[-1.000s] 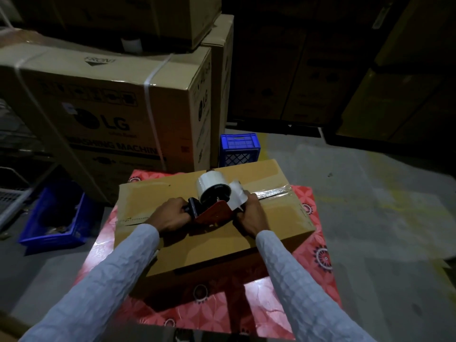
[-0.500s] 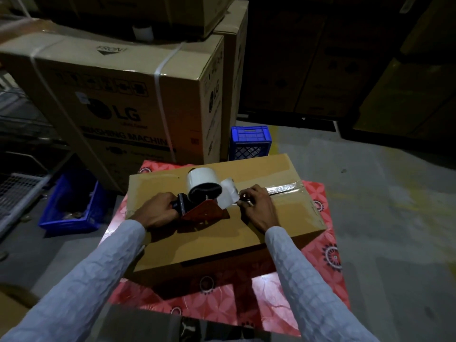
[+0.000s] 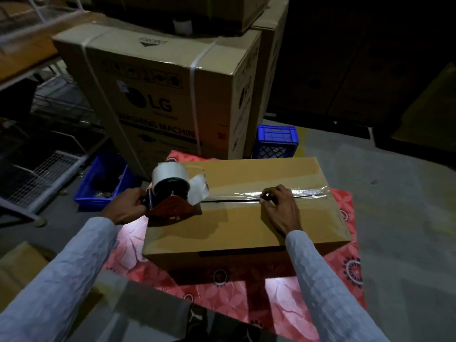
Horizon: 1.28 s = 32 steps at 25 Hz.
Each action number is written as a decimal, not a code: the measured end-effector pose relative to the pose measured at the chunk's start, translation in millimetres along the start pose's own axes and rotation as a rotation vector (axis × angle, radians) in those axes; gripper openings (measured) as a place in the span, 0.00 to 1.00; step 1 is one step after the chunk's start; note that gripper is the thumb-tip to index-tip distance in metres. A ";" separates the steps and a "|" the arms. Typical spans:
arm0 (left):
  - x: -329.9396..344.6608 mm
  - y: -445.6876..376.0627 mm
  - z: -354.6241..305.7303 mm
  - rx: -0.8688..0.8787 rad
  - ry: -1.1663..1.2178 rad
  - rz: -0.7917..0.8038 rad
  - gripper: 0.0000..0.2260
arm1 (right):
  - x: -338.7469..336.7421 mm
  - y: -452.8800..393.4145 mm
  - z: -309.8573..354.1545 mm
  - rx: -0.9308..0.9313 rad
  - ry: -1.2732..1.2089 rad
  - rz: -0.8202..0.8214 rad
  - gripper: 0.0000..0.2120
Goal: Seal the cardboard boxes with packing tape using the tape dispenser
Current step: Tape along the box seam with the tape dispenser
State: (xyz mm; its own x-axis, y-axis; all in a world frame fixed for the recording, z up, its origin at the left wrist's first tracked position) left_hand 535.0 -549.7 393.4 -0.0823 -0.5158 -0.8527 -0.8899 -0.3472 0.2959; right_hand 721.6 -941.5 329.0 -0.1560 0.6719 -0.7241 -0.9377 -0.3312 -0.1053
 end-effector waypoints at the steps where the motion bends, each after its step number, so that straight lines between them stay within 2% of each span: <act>1: 0.0 3.7 4.8 -0.015 0.004 -0.012 0.10 | 0.2 -0.1 0.8 -0.008 0.015 -0.005 0.05; 5: 1.9 1.2 13.9 -0.023 0.048 -0.001 0.17 | 1.4 -2.3 15.4 -0.065 0.237 -0.050 0.03; 8: 4.2 -5.0 22.5 0.008 0.105 0.025 0.15 | 16.3 -5.4 40.6 -0.157 0.419 -0.073 0.04; 12: 4.5 -4.6 22.4 0.120 0.146 0.036 0.08 | 77.1 5.6 103.8 -0.218 0.288 0.099 0.02; 14: 1.7 -8.2 26.9 0.148 0.169 0.067 0.08 | 115.6 17.8 140.4 -0.130 0.191 0.180 0.07; 17: -4.4 -18.8 37.0 0.206 0.174 0.100 0.14 | 143.6 22.6 158.2 0.108 -0.041 0.119 0.14; 22: -21.1 -33.0 44.5 0.275 0.085 0.168 0.12 | 150.9 25.1 157.1 0.227 -0.100 0.098 0.08; 28: -18.9 -33.0 46.6 0.332 0.087 0.153 0.08 | 141.4 35.5 169.2 0.199 -0.177 0.084 0.12; 32: -26.1 -39.8 64.5 0.316 0.032 0.120 0.10 | 142.5 28.9 167.1 0.065 -0.056 0.063 0.09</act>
State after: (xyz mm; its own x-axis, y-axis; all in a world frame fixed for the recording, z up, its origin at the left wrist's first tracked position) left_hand 543.6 -471.9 376.2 -0.1850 -0.5644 -0.8045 -0.9702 -0.0257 0.2411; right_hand 620.3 -744.7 336.7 -0.2310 0.6878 -0.6881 -0.9433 -0.3315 -0.0147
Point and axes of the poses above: each hand's wrist, its own y-axis away from the middle knuckle, its own x-axis out of the palm, z = x × y, the point moved 1 cm from there along -y, towards the middle knuckle, and after that the axes turned 4 degrees about x, right-handed, at the moved point
